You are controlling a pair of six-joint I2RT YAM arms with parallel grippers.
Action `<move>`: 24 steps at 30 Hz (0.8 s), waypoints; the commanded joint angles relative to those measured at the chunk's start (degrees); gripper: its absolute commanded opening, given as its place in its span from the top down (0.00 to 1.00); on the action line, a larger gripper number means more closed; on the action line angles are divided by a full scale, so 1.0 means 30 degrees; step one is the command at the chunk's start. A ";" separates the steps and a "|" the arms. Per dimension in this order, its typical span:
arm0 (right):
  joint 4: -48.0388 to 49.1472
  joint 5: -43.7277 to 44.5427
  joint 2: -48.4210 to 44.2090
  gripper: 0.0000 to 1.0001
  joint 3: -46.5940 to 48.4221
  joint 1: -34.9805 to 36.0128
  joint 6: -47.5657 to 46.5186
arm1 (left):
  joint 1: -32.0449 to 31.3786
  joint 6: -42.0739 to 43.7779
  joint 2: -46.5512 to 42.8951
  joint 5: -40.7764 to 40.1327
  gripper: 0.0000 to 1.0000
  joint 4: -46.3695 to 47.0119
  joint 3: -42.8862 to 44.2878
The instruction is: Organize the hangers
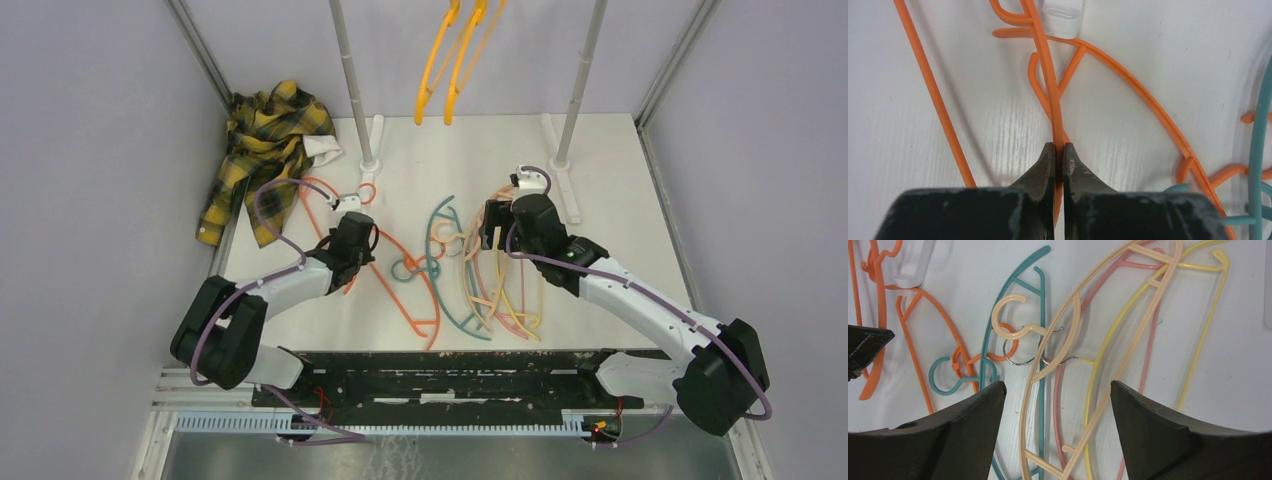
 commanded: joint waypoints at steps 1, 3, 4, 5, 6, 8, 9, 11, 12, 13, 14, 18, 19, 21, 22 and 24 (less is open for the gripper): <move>0.0645 0.0783 -0.0706 0.15 -0.0113 0.0053 0.0009 | -0.0017 0.0578 -0.2388 -0.0125 0.97 -0.0600 0.0071; 0.0616 0.0890 -0.0812 0.15 -0.0195 0.0052 0.0012 | -0.0031 0.0488 -0.3915 0.0421 0.97 -0.0933 -0.0018; 0.0616 0.0936 -0.0854 0.15 -0.0228 0.0054 0.0049 | -0.0026 0.0430 -0.4762 0.0791 0.97 -0.1072 0.0002; 0.0594 0.1012 -0.0910 0.15 -0.0250 0.0039 0.0039 | -0.0025 0.0320 -0.5600 0.1075 0.97 -0.1250 0.0085; 0.0573 0.1094 -0.0932 0.15 -0.0260 0.0034 0.0038 | -0.0025 0.0244 -0.6441 0.1386 0.97 -0.1408 0.0198; 0.0485 0.1242 -0.1051 0.15 -0.0262 0.0054 0.0053 | -0.0020 0.0104 -0.7948 0.1980 0.97 -0.1763 0.0655; 0.0449 0.1328 -0.1107 0.15 -0.0262 0.0047 0.0040 | -0.0039 0.0085 -0.8555 0.2429 0.97 -0.1890 0.0980; 0.0411 0.1502 -0.1251 0.15 -0.0292 0.0046 0.0086 | -0.0020 0.0088 -0.9628 0.3858 0.97 -0.2054 0.1723; 0.0389 0.1533 -0.1323 0.15 -0.0265 0.0046 0.0103 | -0.0046 -0.0019 -1.0050 0.4641 0.97 -0.2204 0.2208; 0.0338 0.1577 -0.1390 0.16 -0.0222 0.0046 0.0105 | -0.0024 -0.0190 -1.0529 0.5439 0.97 -0.2377 0.2631; 0.0303 0.1618 -0.1431 0.15 -0.0165 0.0053 0.0097 | -0.0043 -0.0420 -1.0866 0.6109 0.97 -0.2538 0.3061; -0.0061 0.1729 -0.1443 0.16 0.0320 0.0054 -0.0056 | -0.0023 -0.1448 -1.2147 0.7353 0.97 -0.3559 0.4341; -0.0113 0.1730 -0.1464 0.16 0.0426 0.0039 -0.0109 | -0.0021 -0.1680 -1.2467 0.7495 0.97 -0.3909 0.4626; -0.0159 0.1745 -0.1526 0.16 0.0560 0.0054 -0.0207 | -0.0043 -0.2112 -1.3196 0.7726 0.97 -0.4585 0.5011; -0.0210 0.1761 -0.1551 0.16 0.0632 0.0039 -0.0238 | -0.0027 -0.2318 -1.3572 0.7864 0.97 -0.5022 0.5128; -0.0407 0.1728 -0.1618 0.16 0.0753 0.0053 -0.0318 | -0.0035 -0.2581 -1.4416 0.7945 0.97 -0.5840 0.5197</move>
